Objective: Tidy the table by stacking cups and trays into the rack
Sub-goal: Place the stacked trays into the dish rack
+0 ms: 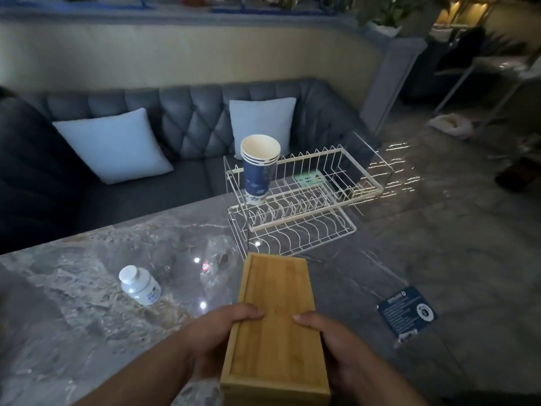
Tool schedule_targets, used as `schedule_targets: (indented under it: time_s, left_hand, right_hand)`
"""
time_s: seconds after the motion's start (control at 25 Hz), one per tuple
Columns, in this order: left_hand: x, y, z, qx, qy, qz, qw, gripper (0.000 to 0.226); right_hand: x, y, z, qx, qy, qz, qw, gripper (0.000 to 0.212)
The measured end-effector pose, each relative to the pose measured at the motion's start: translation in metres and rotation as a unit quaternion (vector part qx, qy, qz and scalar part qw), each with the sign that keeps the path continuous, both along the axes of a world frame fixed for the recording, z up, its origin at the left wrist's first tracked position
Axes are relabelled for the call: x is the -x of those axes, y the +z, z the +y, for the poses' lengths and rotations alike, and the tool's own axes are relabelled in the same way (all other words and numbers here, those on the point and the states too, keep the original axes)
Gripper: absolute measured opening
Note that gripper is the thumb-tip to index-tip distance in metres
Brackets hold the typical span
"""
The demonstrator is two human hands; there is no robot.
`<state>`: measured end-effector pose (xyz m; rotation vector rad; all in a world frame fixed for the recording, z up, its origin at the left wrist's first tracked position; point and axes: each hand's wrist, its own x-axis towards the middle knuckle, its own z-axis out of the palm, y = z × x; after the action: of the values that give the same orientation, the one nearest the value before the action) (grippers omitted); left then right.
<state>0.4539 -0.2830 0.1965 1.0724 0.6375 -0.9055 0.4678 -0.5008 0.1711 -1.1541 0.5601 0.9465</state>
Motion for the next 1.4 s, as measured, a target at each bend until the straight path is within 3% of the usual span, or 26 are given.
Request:
schedule_targets:
  time_s: [0.12,0.4,0.52,0.68,1.12,1.4]
  left_hand:
    - [0.001,-0.021,-0.007,0.074,-0.016,0.004,0.997,0.044]
    - [-0.024,-0.051,-0.042,0.125,0.060,-0.010,0.990,0.044]
    - [-0.043,-0.060,-0.055,0.109,0.078,-0.009,0.991,0.045]
    - [-0.072,-0.066,-0.067,0.054,0.074,-0.030,0.995,0.063]
    - [-0.091,-0.098,-0.085,0.033,0.106,-0.051,0.992,0.075]
    - [-0.138,-0.105,-0.087,0.002,0.167,-0.071,0.983,0.068]
  right_hand:
    - [-0.017,-0.008,-0.021,0.014,0.004,0.001,1.000,0.051]
    - [-0.069,-0.025,-0.045,0.031,0.039,-0.003,0.999,0.049]
    - [-0.086,-0.033,-0.061,0.039,0.064,0.001,0.997,0.056]
    - [-0.098,-0.044,-0.080,-0.008,0.095,0.012,0.995,0.054]
    - [-0.163,-0.079,-0.086,-0.028,0.134,-0.032,0.990,0.049]
    - [-0.205,-0.094,-0.079,-0.016,0.208,-0.046,0.977,0.079]
